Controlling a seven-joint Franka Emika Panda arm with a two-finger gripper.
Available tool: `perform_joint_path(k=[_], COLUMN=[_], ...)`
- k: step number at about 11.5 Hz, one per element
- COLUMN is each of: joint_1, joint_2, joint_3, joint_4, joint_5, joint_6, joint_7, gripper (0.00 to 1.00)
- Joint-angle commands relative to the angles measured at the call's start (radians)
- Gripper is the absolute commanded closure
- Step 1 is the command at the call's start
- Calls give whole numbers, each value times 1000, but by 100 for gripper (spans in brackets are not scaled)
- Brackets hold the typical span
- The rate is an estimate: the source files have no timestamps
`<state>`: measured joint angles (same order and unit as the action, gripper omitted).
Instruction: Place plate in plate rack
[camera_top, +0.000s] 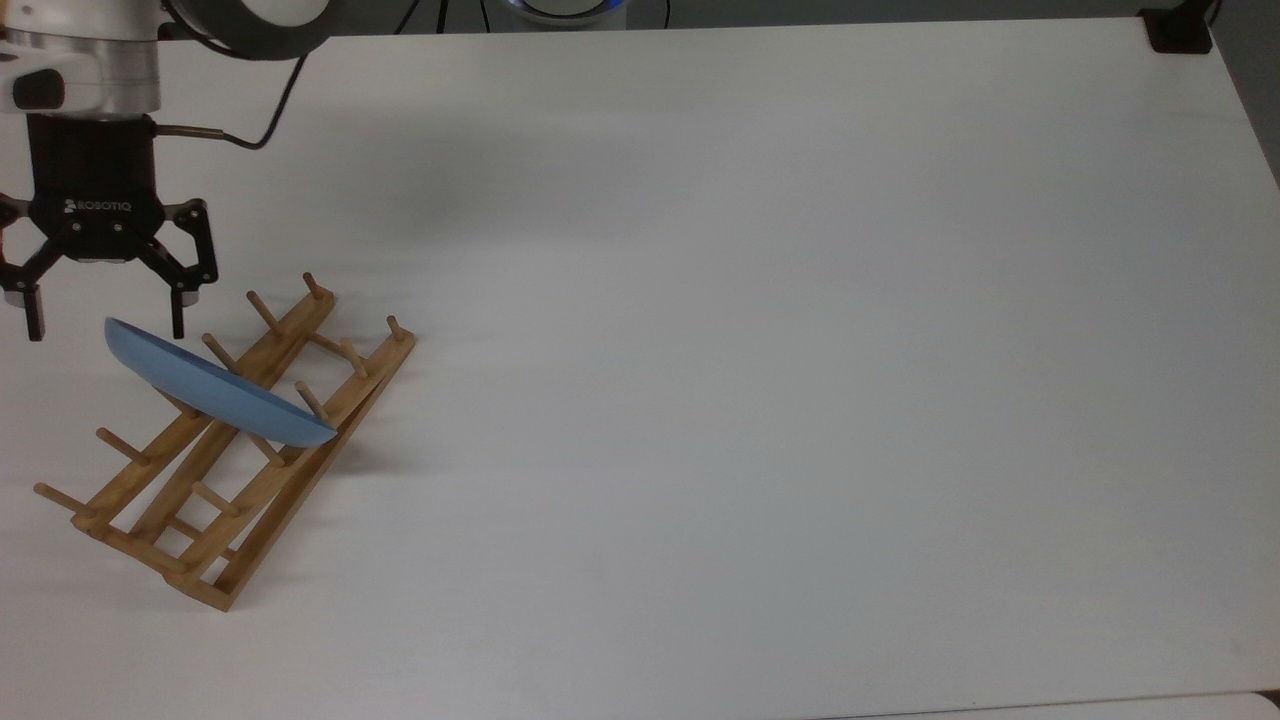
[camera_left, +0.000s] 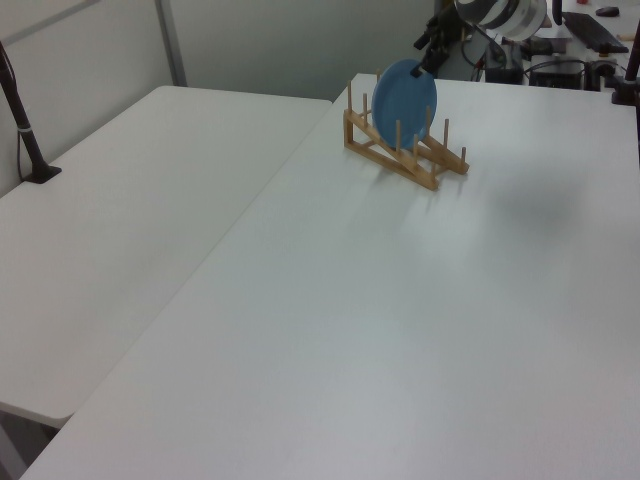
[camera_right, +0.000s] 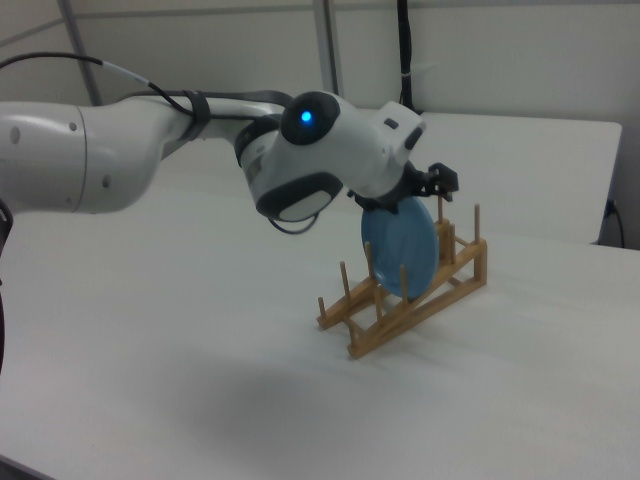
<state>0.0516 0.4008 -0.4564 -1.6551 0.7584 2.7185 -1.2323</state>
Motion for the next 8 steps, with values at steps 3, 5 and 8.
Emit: perform_joint_path(k=[3, 5, 8], joint_1=[94, 119, 132], joint_2=[-124, -177, -211], joint_3=[2, -1, 22], joint_4=[-31, -38, -5], joint_5=[9, -13, -316], joint_6=[0, -98, -333], joint_7=[432, 595, 850], gripper=[0, 0, 0])
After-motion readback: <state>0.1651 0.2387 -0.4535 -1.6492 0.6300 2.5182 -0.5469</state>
